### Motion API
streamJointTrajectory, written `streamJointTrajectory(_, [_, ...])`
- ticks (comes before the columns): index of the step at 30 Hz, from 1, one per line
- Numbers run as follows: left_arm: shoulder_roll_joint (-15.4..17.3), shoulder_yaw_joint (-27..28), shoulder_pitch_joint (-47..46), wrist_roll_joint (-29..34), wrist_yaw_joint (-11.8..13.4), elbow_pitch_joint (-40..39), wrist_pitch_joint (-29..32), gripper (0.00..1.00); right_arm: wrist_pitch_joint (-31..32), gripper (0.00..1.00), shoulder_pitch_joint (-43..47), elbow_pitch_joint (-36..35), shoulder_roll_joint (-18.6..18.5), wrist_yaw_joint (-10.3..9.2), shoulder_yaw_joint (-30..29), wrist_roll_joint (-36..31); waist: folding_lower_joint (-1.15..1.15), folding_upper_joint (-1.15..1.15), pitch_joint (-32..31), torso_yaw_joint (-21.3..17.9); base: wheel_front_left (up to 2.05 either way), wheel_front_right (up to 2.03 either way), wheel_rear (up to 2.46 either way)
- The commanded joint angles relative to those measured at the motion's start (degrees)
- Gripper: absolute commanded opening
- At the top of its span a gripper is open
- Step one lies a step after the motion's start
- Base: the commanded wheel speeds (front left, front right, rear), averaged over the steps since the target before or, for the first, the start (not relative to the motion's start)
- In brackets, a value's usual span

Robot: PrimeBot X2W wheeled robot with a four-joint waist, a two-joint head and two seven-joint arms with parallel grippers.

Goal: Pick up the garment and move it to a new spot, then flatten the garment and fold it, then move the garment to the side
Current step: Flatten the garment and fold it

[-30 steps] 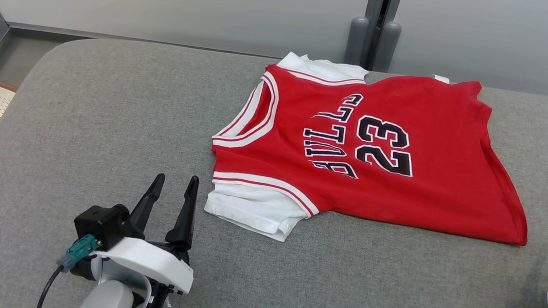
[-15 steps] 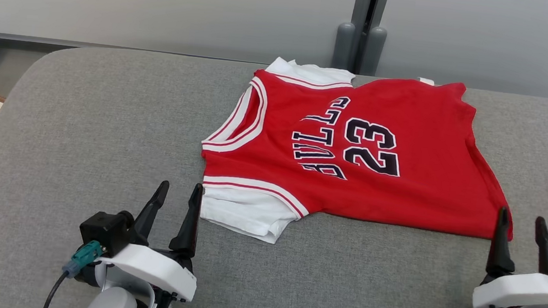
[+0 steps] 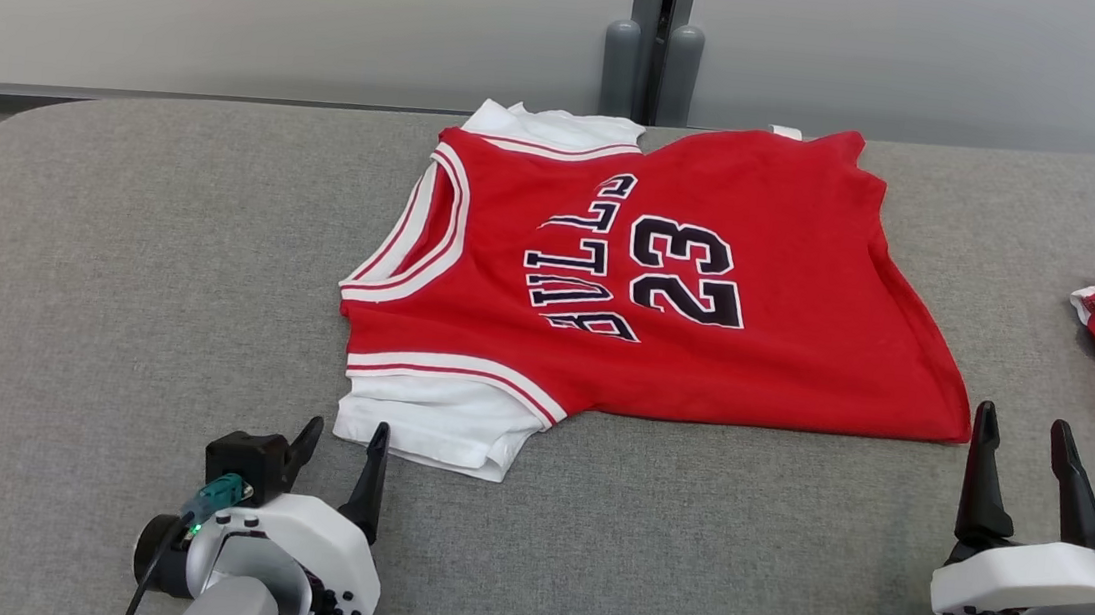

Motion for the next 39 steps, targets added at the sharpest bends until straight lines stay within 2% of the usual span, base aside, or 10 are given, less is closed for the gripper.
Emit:
streamJointTrajectory(1, [0.4,0.4,-1.2,0.1,0.6,0.8,-0.3,1.0,-0.3,1.0,0.7,0.0,-0.2,0.0,-0.1,0.3,0.0,0.0,0.2,-0.3,0.0,0.0,0.0])
streamJointTrajectory(12, [0.7,1.2,-5.8,-0.2,-1.2,8.2,-0.5,1.0,-0.7,1.0,-0.4,0.6,0.0,0.0,-0.2,0.0,0.0,0.0,1.8,-1.3,0.0,0.0,0.0])
streamJointTrajectory(17, [0.5,-0.1,-7.1,-0.3,-3.0,11.4,-0.3,1.0,-0.7,1.0,-1.0,1.3,0.1,0.0,-1.0,-0.5,0.0,0.0,2.3,-1.4,0.0,0.0,0.0])
streamJointTrajectory(18, [0.5,-0.5,-7.3,-0.2,-3.3,12.1,-0.2,0.4,-0.8,1.0,-1.0,1.5,0.1,0.0,-1.2,-0.6,0.0,0.0,2.3,-1.4,0.0,0.0,0.0])
streamJointTrajectory(19, [0.5,-0.9,-7.5,-0.3,-3.7,12.7,-0.1,0.0,-0.8,1.0,-1.1,1.7,0.1,0.0,-1.3,-0.6,0.0,0.0,2.4,-1.3,0.0,0.0,0.0])
streamJointTrajectory(27, [0.5,-0.6,-8.5,-2.3,-5.0,12.2,-0.4,0.0,-0.8,1.0,-1.4,3.5,0.2,0.0,-2.4,-0.5,0.0,0.0,1.9,0.2,0.0,0.0,0.0])
streamJointTrajectory(35, [1.6,7.4,-4.2,-0.6,-3.1,-3.2,-0.4,0.0,1.3,1.0,-2.0,7.8,0.3,0.0,-4.4,0.6,0.0,0.0,1.2,3.7,0.0,0.0,0.0])
streamJointTrajectory(39, [1.2,9.7,-0.5,1.9,-3.6,-9.7,-0.4,0.0,2.2,1.0,-2.8,11.3,0.3,0.0,-2.4,3.5,0.0,0.0,0.8,5.5,0.0,0.0,0.0])
